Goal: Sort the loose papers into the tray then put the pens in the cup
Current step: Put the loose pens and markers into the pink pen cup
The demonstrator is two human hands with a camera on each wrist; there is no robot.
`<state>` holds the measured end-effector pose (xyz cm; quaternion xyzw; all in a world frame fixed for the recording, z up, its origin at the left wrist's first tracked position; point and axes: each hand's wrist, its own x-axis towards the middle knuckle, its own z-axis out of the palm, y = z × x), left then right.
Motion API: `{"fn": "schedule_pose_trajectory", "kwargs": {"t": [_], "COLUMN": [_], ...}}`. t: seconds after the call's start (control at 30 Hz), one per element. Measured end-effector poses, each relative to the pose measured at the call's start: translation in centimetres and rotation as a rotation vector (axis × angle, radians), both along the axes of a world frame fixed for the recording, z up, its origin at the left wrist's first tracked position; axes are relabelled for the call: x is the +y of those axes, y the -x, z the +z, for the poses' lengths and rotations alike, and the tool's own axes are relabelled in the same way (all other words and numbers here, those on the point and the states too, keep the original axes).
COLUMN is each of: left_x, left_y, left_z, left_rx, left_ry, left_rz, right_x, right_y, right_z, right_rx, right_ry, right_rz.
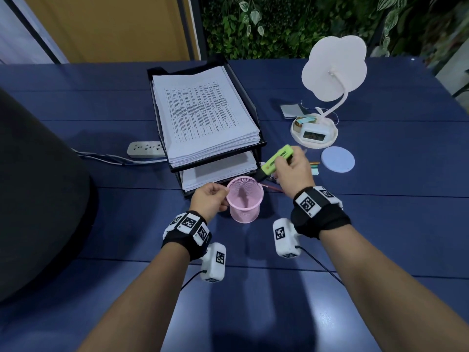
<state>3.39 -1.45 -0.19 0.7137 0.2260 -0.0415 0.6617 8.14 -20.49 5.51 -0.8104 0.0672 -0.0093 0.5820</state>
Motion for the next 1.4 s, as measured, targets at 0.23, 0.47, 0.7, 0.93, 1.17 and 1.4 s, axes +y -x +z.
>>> {"fn": "schedule_pose_trajectory", "kwargs": {"t": [0.23,0.47,0.7,0.93,1.17,1.4], "left_x": [-0.4,-0.4,0.1,0.4,0.4,0.2], "left_y": [0.3,0.3,0.1,0.0,0.1,0.2], "left_z": [0.4,0.5,0.5,0.4,0.5,0.6], "left_rx": [0.019,-0.002,-0.013,-0.005,-0.004,-0.002], "left_ry": [0.069,0.081,0.074,0.079,0.086,0.094], "left_rz": [0.016,0.051,0.092,0.077,0.067,0.075], "right_x": [0.9,-1.2,-3.6,-3.5,-3.1,-1.6], "right_y": [2.0,1.0,0.1,0.6,1.1,0.7], "right_z": [-2.5,-4.1,-7.8,-8.9,-7.3,-3.5], "right_rx": [0.073,0.118,0.235,0.255,0.322,-0.058], "right_ry": [0.219,0.225,0.863,1.013,0.661,-0.055], "right_rz": [0.229,0.068,0.212,0.332,0.190,-0.036]}}
